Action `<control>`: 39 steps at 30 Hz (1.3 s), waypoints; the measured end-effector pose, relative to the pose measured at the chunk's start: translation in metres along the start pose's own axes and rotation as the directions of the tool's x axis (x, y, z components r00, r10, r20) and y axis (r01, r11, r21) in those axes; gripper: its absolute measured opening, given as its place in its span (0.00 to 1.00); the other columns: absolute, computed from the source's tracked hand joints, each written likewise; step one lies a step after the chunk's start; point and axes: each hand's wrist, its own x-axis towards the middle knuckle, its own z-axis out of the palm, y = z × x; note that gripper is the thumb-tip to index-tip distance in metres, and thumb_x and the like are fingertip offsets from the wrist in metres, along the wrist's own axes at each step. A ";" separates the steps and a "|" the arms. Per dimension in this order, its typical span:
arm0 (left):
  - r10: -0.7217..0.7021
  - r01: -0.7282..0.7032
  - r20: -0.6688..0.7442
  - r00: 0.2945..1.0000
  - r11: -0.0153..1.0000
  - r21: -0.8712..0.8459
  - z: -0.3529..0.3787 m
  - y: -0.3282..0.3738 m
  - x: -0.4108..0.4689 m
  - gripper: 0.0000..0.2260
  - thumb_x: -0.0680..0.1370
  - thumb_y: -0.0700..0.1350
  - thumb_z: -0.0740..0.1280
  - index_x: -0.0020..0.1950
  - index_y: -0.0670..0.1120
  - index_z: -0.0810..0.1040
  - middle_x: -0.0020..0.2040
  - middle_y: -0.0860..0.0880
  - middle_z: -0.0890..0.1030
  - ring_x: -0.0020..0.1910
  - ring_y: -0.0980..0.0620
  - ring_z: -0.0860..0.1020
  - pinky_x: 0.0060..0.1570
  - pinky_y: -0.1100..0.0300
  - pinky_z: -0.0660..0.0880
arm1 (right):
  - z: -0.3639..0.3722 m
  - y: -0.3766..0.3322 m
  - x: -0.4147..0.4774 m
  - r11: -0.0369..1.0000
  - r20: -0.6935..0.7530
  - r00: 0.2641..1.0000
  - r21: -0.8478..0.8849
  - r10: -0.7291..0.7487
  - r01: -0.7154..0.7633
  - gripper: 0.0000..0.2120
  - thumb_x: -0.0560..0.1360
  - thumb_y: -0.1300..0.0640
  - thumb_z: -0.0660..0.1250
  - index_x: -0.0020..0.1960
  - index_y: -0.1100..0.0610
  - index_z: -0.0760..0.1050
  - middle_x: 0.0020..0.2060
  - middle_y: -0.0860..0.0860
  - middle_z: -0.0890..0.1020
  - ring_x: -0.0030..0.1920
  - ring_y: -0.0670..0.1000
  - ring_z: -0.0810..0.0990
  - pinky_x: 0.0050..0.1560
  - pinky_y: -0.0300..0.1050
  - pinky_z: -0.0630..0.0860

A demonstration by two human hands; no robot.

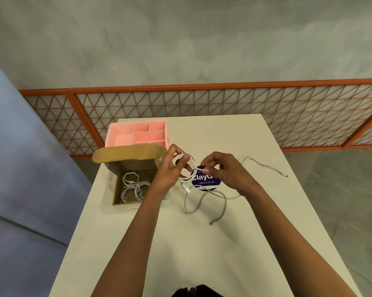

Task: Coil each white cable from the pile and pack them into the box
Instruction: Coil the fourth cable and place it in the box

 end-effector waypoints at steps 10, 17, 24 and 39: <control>0.053 -0.045 -0.091 0.994 0.996 0.081 0.016 -0.009 0.003 0.08 0.79 0.43 0.66 0.47 0.42 0.68 0.45 0.39 0.78 0.44 0.48 0.77 0.37 0.60 0.73 | 0.023 0.014 0.002 0.998 -0.294 0.956 -0.056 0.015 -0.033 0.04 0.71 0.64 0.72 0.44 0.59 0.84 0.37 0.48 0.81 0.36 0.42 0.77 0.37 0.25 0.69; 0.112 -0.099 -0.123 0.986 0.990 0.103 0.021 -0.004 0.005 0.08 0.78 0.41 0.67 0.44 0.48 0.68 0.43 0.41 0.78 0.45 0.46 0.77 0.47 0.53 0.73 | 0.036 0.005 0.001 0.955 -0.179 0.969 0.271 0.172 -0.120 0.12 0.70 0.65 0.63 0.41 0.54 0.84 0.38 0.58 0.85 0.44 0.63 0.83 0.48 0.59 0.80; 0.096 -0.075 -0.164 0.982 0.989 0.129 0.014 -0.007 0.007 0.08 0.76 0.52 0.67 0.43 0.56 0.68 0.46 0.42 0.80 0.49 0.43 0.78 0.50 0.45 0.75 | 0.026 0.010 -0.001 0.996 -0.107 0.992 0.071 0.069 -0.062 0.06 0.72 0.57 0.72 0.48 0.56 0.83 0.42 0.50 0.84 0.43 0.47 0.81 0.43 0.33 0.74; 0.022 -0.015 -0.103 0.994 0.997 0.070 0.011 -0.001 0.007 0.07 0.80 0.42 0.64 0.47 0.44 0.65 0.42 0.46 0.76 0.31 0.63 0.73 0.28 0.69 0.70 | 0.019 0.006 0.008 0.937 -0.341 0.911 -0.331 -0.232 0.115 0.07 0.72 0.66 0.70 0.48 0.61 0.84 0.42 0.56 0.78 0.41 0.50 0.76 0.37 0.25 0.65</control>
